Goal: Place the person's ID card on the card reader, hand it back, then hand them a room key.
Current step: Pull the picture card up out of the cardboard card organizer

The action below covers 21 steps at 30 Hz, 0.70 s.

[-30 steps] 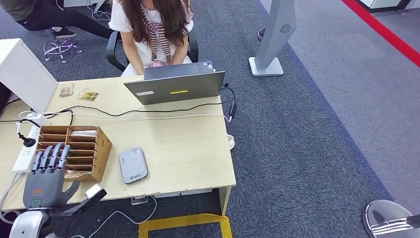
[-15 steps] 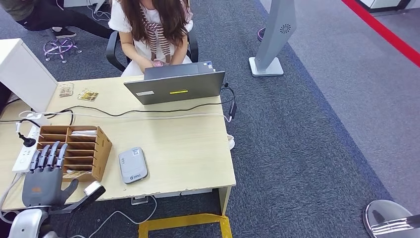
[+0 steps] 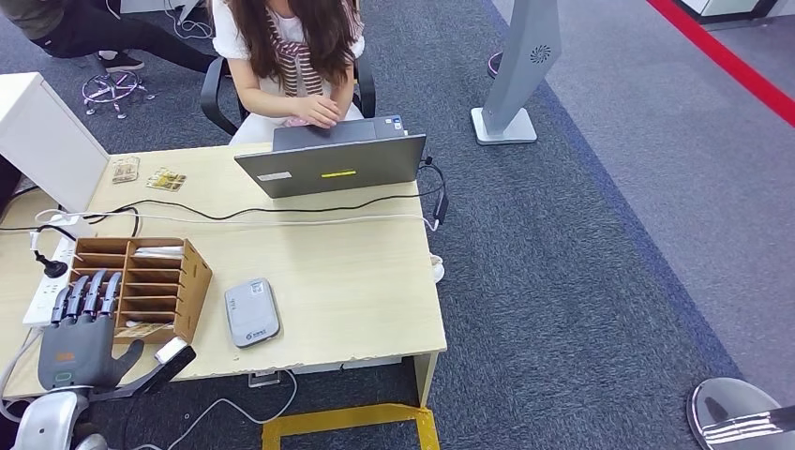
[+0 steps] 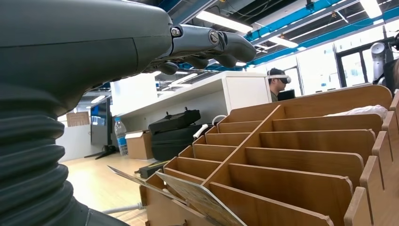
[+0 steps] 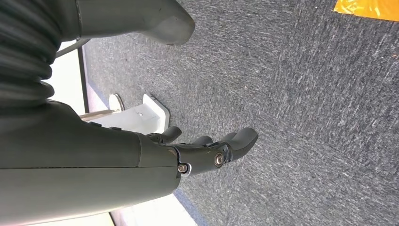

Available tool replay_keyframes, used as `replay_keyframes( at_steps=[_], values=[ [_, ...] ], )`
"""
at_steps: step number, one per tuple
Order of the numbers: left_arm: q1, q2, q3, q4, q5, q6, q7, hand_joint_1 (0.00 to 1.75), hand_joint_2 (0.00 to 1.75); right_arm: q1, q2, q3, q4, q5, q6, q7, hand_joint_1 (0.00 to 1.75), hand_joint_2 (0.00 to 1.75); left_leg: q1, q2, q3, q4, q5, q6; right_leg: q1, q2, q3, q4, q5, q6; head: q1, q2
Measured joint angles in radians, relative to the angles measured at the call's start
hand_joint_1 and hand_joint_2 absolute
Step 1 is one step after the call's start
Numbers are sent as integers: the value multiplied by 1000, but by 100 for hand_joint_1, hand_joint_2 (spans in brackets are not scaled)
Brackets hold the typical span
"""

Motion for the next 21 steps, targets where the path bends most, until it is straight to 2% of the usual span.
replay_keyframes(
  at_steps=[19, 21],
  values=[
    [0, 0, 1, 0, 0, -15, 3, 0, 175, 0, 0, 0, 0, 1, 0, -4, 0, 175, 0, 0, 0, 0, 0, 0, 0, 0, 0, 0, 0, 0, 0, 0],
    [0, 0, 2, 0, 0, -14, 3, 86, 175, 0, 0, 0, 0, 1, 1, -4, 0, 175, 0, 0, 0, 0, 0, 0, 0, 0, 0, 0, 0, 0, 0, 0]
  ],
)
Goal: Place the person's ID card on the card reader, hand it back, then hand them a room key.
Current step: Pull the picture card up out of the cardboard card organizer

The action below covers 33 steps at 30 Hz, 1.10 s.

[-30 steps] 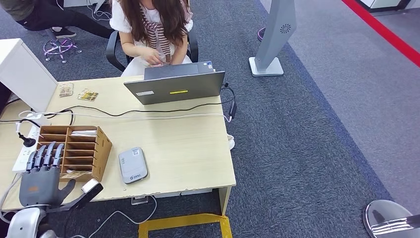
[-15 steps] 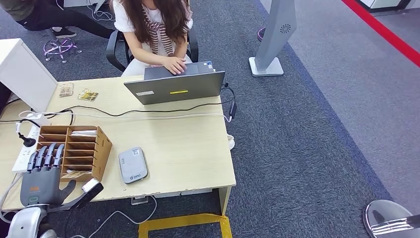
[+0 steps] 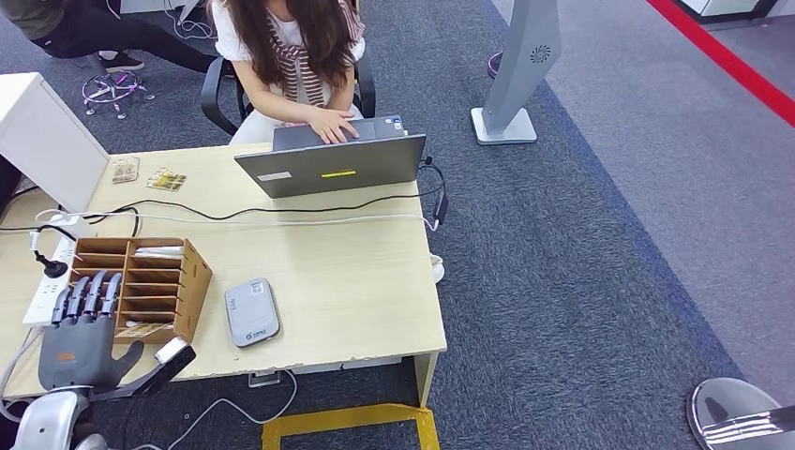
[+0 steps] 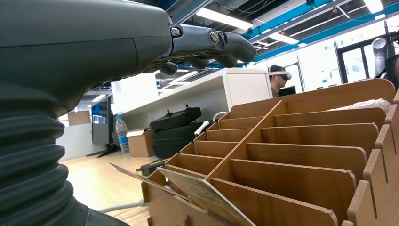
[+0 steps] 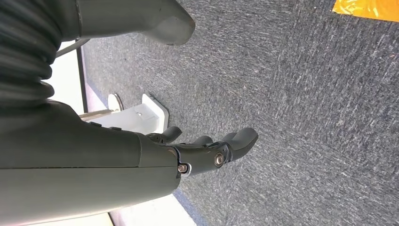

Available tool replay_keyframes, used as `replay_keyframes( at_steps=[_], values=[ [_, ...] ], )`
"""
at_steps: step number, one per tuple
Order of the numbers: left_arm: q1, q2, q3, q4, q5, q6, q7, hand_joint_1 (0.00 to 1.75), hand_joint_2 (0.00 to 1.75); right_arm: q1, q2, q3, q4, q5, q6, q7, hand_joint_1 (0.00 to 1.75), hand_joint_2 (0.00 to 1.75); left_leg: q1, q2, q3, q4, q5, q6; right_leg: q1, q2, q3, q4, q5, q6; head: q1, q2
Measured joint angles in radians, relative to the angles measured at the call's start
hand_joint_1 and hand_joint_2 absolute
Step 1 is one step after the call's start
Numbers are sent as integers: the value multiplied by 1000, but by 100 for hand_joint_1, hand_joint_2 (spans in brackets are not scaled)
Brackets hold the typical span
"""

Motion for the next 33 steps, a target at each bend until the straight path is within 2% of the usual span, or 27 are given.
replay_keyframes(
  at_steps=[2, 24, 33],
  values=[
    [0, 0, 2, 2, 1, 1, 0, 173, 175, 0, 0, 0, 0, 1, 0, -1, 0, 175, 0, 0, 0, 0, 0, 0, 0, 0, 0, 0, 0, 0, 0, 0],
    [-12, 0, 12, 15, 63, -132, -4, 175, 175, 0, 0, 0, 0, 8, 2, -11, 0, 175, 0, 0, 0, 0, 0, 0, 0, 0, 0, 0, 0, 0, 0, 0],
    [-15, 0, 13, 15, 72, -140, -2, 175, 175, 0, 0, 0, 0, 8, 2, -12, 0, 175, 0, 0, 0, 0, 0, 0, 0, 0, 0, 0, 0, 0, 0, 0]
  ],
)
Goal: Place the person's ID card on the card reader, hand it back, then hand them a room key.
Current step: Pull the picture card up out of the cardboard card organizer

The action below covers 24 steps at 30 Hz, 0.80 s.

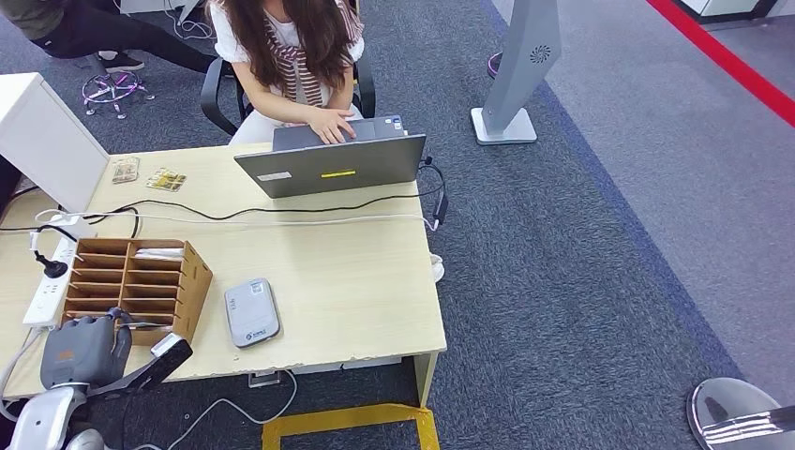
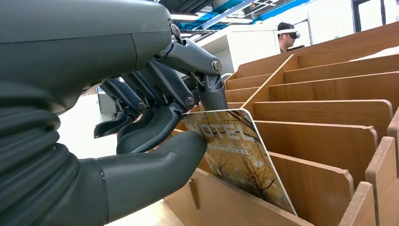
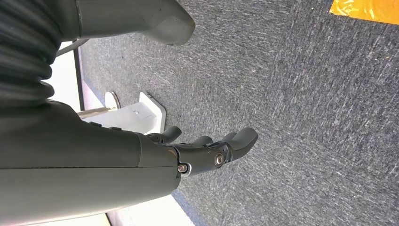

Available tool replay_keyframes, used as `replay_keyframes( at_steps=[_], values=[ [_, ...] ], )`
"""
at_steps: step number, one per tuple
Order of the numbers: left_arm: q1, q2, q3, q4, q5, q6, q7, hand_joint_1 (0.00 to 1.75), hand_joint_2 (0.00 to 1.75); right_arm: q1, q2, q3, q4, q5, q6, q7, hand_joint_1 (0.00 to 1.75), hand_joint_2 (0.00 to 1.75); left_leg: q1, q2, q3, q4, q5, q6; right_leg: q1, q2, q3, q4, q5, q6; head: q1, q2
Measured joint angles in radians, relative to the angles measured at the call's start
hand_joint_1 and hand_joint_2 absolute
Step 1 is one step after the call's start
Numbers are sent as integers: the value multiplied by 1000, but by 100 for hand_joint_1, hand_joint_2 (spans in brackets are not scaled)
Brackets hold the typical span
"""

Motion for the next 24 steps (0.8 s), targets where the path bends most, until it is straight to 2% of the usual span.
replay_keyframes(
  at_steps=[6, 16, 24],
  values=[
    [0, 0, 0, -35, 7, 20, -16, 175, 175, 0, 0, 0, 0, 1, 0, -1, 0, 175, 0, 0, 0, 0, 0, 0, 0, 0, 0, 0, 0, 0, 0, 0],
    [0, 5, -1, -275, 36, 9, -33, 175, 175, 0, 0, 0, 0, -3, -1, 1, 0, 175, 0, 0, 0, 0, 0, 0, 0, 0, 0, 0, 0, 0, 0, 0],
    [0, 7, -3, -334, 39, 11, -43, 175, 175, 0, 0, 0, 0, -4, -1, 1, 0, 175, 0, 0, 0, 0, 0, 0, 0, 0, 0, 0, 0, 0, 0, 0]
  ],
)
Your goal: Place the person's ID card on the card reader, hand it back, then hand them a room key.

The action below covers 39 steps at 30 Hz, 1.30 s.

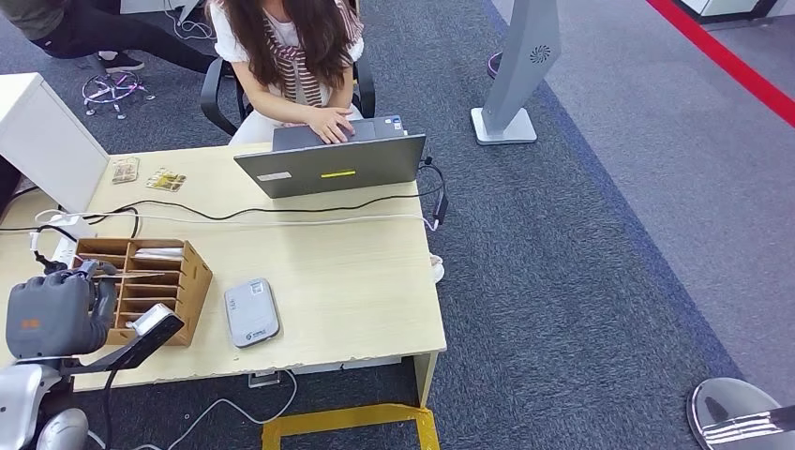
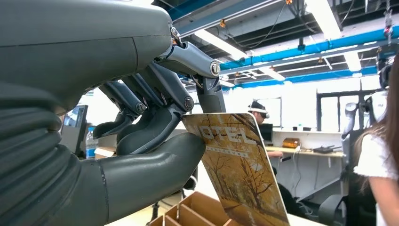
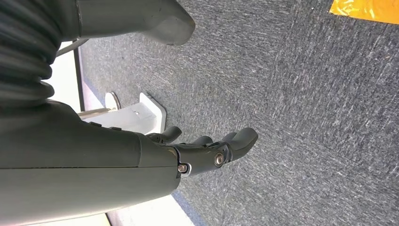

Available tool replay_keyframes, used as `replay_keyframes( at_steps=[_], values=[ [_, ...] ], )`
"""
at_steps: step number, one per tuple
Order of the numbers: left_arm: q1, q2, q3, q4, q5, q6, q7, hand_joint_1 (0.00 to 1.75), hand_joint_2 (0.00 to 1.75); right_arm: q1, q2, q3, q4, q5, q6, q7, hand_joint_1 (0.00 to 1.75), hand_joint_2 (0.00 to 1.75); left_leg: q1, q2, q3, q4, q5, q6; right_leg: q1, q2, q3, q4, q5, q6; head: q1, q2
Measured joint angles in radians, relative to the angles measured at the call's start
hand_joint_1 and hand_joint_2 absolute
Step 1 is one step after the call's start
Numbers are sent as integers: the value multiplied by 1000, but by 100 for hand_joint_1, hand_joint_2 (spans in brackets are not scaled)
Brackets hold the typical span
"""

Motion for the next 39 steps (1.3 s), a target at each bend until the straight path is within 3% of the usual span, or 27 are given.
replay_keyframes(
  at_steps=[9, 12, 15, 19, 24, 29, 36, 37, 39],
  values=[
    [-13, 7, -28, -94, 28, -20, -10, 175, 175, 0, 0, 0, 0, 2, 1, 0, 0, 175, 0, 0, 0, 0, 0, 0, 0, 0, -1, 0, 0, 0, 0, 0],
    [-83, 1, -41, -62, 14, -5, 0, 175, 175, -1, 0, 2, 0, 23, 9, -2, 0, 175, 0, -2, -1, 1, 1, 1, 0, -2, -1, 0, 0, 0, 0, 0],
    [-247, -26, -57, 90, -37, 86, 7, 175, 175, -7, 0, 10, 0, 50, 16, -12, 0, 175, 0, -5, -1, 1, 4, 1, 0, -6, 0, 0, 2, -1, 0, 0],
    [-497, -90, -79, 401, -96, 209, 3, 175, 175, -15, 0, 28, 0, 74, 16, -16, 0, 175, 0, -6, -2, 1, 8, 1, 0, -6, 0, 0, 6, -1, 0, 0],
    [-705, -168, -104, 690, -146, 218, 47, 175, 175, -17, 0, 44, 0, 88, 18, 1, 0, 175, 0, -4, -2, 1, 8, 1, 0, -4, -1, 0, 9, -2, 0, 0],
    [-802, -216, -116, 839, -160, 208, 71, 175, 175, -18, 0, 53, 0, 92, 19, 8, 0, 175, 0, -3, -2, 1, 8, 1, 0, -3, -2, 0, 8, -2, 0, 0],
    [-833, -242, -117, 917, -167, 210, 74, 175, 175, -17, 0, 54, 0, 93, 20, 9, 0, 175, 0, -3, -3, 1, 8, 1, 0, -2, -3, 0, 8, -2, 0, 0],
    [-834, -243, -117, 922, -168, 210, 74, 147, 175, -17, 0, 54, 0, 94, 21, 9, 0, 175, 0, -2, -3, 1, 8, 1, 0, -2, -3, 0, 8, -2, 0, 0],
    [-834, -245, -118, 931, -170, 210, 79, 60, 175, -17, 0, 55, 0, 95, 21, 9, 0, 175, 0, -2, -3, 1, 8, 1, 0, -2, -3, 0, 8, -2, 0, 0]
  ],
)
